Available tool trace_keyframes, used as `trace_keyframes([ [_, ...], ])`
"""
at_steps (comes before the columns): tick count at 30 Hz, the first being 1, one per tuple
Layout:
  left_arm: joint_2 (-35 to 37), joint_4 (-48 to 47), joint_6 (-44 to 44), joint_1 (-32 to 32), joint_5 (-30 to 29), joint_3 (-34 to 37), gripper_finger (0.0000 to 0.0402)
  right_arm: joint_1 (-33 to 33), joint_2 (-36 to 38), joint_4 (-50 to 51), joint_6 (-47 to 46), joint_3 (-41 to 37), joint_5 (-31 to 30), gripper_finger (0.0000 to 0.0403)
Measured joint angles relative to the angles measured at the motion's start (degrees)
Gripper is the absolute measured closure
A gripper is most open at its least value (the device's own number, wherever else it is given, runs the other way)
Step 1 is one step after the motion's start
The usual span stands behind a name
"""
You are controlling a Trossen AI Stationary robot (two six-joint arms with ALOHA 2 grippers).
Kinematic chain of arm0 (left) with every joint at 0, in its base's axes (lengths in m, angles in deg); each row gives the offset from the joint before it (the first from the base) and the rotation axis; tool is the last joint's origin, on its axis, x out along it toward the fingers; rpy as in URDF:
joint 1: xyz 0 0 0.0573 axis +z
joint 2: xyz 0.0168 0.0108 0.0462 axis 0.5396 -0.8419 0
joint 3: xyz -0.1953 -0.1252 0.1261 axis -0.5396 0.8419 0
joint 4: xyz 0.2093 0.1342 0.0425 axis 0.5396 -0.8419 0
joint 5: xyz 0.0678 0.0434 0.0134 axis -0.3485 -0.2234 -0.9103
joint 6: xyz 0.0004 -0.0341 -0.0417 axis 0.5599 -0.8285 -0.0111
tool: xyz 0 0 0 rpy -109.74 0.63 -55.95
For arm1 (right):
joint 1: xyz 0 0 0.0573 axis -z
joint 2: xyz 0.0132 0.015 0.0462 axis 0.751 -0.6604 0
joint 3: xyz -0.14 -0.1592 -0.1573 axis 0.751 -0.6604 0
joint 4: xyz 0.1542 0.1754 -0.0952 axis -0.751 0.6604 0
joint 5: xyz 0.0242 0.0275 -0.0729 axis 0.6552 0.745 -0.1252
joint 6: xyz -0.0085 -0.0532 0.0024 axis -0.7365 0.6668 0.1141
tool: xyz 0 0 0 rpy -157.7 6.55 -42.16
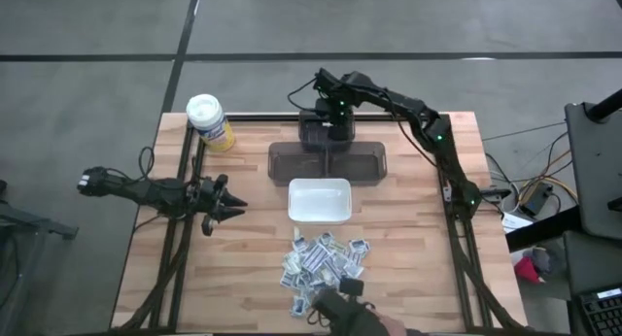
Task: Pick & Place First Aid Supplies
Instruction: Put the green bandage into the top black bin
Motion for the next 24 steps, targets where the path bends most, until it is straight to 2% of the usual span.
trace_keyframes([
  [8, 0.0, 0.0, 0.0, 0.0, 0.0, 0.0, 0.0287, 0.0, -4.4, 3.5, -0.9, 5.9, 0.2, 0.0394],
  [18, 0.0, 0.0, 0.0, 0.0, 0.0, 0.0, 0.0287, 0.0, -4.6, 3.5, -1.5, 5.5, 0.1, 0.0393],
  [24, 0.0, 0.0, 0.0, 0.0, 0.0, 0.0, 0.0287, 0.0, -4.6, 3.4, -1.4, 4.5, 0.1, 0.036],
])
